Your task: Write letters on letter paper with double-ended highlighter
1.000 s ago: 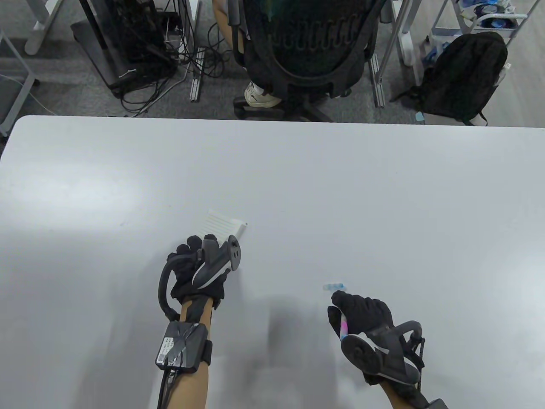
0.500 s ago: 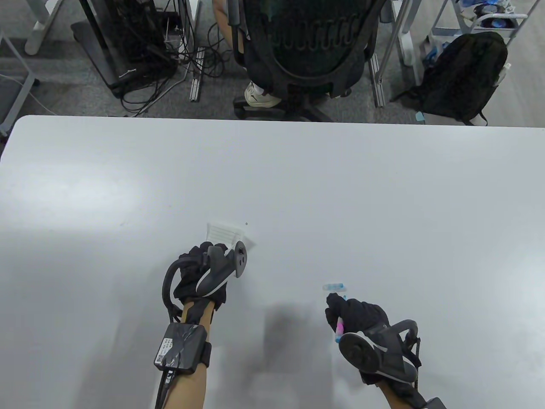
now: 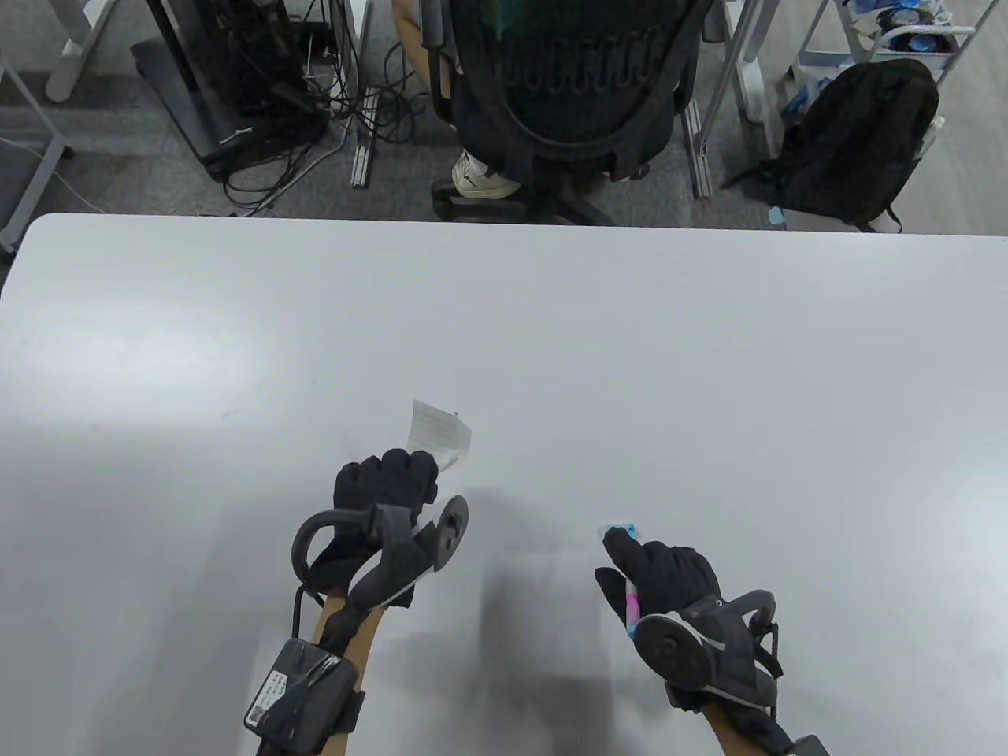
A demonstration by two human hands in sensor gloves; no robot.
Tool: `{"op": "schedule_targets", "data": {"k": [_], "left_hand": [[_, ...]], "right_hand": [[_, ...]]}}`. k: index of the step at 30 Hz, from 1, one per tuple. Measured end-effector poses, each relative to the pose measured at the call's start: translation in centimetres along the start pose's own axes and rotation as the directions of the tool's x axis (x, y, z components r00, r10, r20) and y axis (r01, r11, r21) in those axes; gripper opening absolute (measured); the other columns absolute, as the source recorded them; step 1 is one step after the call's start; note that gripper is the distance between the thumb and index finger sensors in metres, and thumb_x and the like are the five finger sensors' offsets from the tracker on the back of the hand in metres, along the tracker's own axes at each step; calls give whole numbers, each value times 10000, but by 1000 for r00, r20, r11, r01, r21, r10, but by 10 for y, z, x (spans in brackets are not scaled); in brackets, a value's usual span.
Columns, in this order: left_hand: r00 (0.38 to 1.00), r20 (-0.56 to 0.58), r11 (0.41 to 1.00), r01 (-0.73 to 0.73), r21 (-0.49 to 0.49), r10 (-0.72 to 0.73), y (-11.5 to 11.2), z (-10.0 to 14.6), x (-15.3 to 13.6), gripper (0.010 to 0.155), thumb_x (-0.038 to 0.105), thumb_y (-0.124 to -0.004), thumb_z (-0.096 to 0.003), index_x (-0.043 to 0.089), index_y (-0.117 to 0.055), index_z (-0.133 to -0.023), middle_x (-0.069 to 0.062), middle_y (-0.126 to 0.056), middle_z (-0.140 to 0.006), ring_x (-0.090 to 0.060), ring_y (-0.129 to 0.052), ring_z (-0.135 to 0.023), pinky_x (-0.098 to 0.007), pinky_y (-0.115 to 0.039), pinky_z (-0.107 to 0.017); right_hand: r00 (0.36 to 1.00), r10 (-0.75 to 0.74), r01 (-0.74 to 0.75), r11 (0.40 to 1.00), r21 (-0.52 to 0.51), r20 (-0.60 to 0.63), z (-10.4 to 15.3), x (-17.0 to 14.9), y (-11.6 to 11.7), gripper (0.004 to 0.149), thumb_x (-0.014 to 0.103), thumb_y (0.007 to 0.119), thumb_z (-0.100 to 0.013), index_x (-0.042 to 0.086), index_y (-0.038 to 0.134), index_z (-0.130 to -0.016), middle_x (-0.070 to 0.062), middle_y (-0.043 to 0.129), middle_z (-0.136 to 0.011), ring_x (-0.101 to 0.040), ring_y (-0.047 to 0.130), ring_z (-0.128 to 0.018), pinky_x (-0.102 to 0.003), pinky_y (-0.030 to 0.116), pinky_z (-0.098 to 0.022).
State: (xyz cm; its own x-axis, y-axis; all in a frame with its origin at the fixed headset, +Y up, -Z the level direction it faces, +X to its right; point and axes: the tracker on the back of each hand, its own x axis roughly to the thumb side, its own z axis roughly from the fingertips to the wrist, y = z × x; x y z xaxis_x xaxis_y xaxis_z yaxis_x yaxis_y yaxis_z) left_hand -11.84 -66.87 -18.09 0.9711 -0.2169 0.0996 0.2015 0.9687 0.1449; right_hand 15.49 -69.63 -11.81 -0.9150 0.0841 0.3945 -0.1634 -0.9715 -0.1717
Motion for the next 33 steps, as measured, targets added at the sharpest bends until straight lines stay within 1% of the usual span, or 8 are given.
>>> {"op": "schedule_targets", "data": {"k": [5, 9, 13, 17, 23, 26, 28, 33], "left_hand": [[991, 136, 999, -17, 43, 11, 11, 33, 24, 390, 437, -731, -590, 318, -719, -961, 20, -834, -967, -155, -938, -789, -492, -766, -726], [968, 249, 999, -22, 47, 10, 4, 54, 45, 389, 447, -728, -587, 334, -716, -959, 38, -827, -984, -148, -931, -820, -493, -753, -742], [944, 326, 998, 47, 37, -56, -8, 65, 64, 387, 456, -728, -583, 350, -716, -955, 47, -827, -998, -146, -928, -845, -498, -742, -753], [907, 415, 997, 71, 7, -68, -18, 71, 77, 386, 465, -724, -579, 374, -707, -954, 74, -808, -1027, -133, -909, -889, -493, -724, -776], [871, 483, 992, 118, -36, -86, -33, 74, 90, 389, 477, -720, -572, 394, -699, -951, 108, -786, -1058, -118, -887, -946, -488, -704, -800], [859, 500, 987, 155, -50, -109, -36, 72, 93, 389, 482, -711, -578, 398, -689, -957, 112, -764, -1084, -126, -865, -986, -491, -692, -809], [861, 500, 987, 146, -65, -94, -36, 72, 93, 401, 483, -707, -575, 397, -686, -966, 116, -752, -1098, -129, -849, -1013, -493, -686, -814], [857, 513, 977, 145, -158, -44, -35, 69, 89, 499, 533, -688, -551, 379, -650, -1024, 101, -685, -1157, -174, -774, -1089, -533, -638, -830]], "right_hand": [[1000, 18, -19, 999, -43, -11, 1, -5, -5, 540, 444, 571, -557, 176, 753, -989, -195, 884, -741, -315, 950, -534, -601, 774, -561], [999, 7, -8, 999, -49, -31, 1, -10, -6, 530, 427, 570, -567, 157, 760, -981, -198, 889, -737, -323, 947, -531, -600, 769, -562], [999, -16, 14, 999, -40, -49, 1, -15, -5, 519, 431, 567, -570, 160, 718, -986, -192, 883, -743, -317, 947, -529, -593, 769, -565], [999, -11, 9, 999, -30, -46, 2, -15, -4, 521, 439, 572, -571, 143, 675, -988, -185, 889, -741, -311, 955, -529, -585, 774, -566], [999, -34, 35, 999, 21, -30, 0, -13, 0, 541, 431, 591, -574, 88, 631, -991, -217, 870, -745, -319, 951, -540, -592, 768, -572], [999, -39, 40, 997, 65, -19, -1, -12, 2, 534, 413, 632, -563, 95, 667, -991, -232, 890, -761, -335, 974, -559, -591, 776, -574], [1000, -29, 29, 998, 56, -12, -1, -11, 3, 522, 401, 659, -554, 111, 693, -987, -238, 905, -766, -339, 988, -563, -585, 785, -571], [1000, -27, 27, 998, 57, -2, -1, -9, 3, 512, 388, 688, -544, 132, 727, -985, -247, 915, -779, -350, 994, -578, -589, 785, -571]]}}
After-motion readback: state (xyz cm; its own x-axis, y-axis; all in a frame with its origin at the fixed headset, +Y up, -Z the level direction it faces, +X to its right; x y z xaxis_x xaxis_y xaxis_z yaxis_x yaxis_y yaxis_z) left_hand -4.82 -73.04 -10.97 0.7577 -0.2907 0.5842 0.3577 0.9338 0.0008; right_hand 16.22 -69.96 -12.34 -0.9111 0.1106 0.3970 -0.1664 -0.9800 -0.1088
